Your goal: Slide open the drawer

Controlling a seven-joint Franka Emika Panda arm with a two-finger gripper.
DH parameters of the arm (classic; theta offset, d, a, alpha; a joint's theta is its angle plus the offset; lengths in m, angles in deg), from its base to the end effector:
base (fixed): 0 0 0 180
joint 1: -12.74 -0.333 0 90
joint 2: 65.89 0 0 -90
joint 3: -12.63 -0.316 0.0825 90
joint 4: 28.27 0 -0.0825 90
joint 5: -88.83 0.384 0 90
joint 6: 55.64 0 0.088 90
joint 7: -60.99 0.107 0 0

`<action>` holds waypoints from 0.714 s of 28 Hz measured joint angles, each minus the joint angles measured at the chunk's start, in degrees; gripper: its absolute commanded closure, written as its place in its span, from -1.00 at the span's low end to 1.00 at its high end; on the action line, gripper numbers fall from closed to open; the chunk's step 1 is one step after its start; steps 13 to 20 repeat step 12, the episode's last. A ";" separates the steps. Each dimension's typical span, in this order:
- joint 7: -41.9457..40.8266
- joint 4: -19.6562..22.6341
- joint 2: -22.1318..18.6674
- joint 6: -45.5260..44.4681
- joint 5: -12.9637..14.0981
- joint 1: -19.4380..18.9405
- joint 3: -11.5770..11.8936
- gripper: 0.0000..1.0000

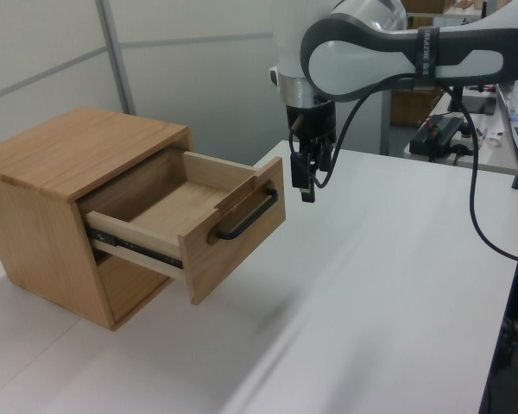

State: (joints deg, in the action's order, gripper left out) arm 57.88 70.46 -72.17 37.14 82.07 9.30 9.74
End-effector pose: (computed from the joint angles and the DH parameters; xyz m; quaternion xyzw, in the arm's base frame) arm 0.5213 0.0471 0.6163 0.9945 0.0847 0.0045 0.0615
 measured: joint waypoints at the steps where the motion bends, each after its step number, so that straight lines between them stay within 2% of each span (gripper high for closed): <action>1: 0.00 0.00 0.02 0.00 0.00 0.00 0.00 -1.00; 20: 0.00 -0.07 0.32 0.00 0.00 0.00 0.00 -1.00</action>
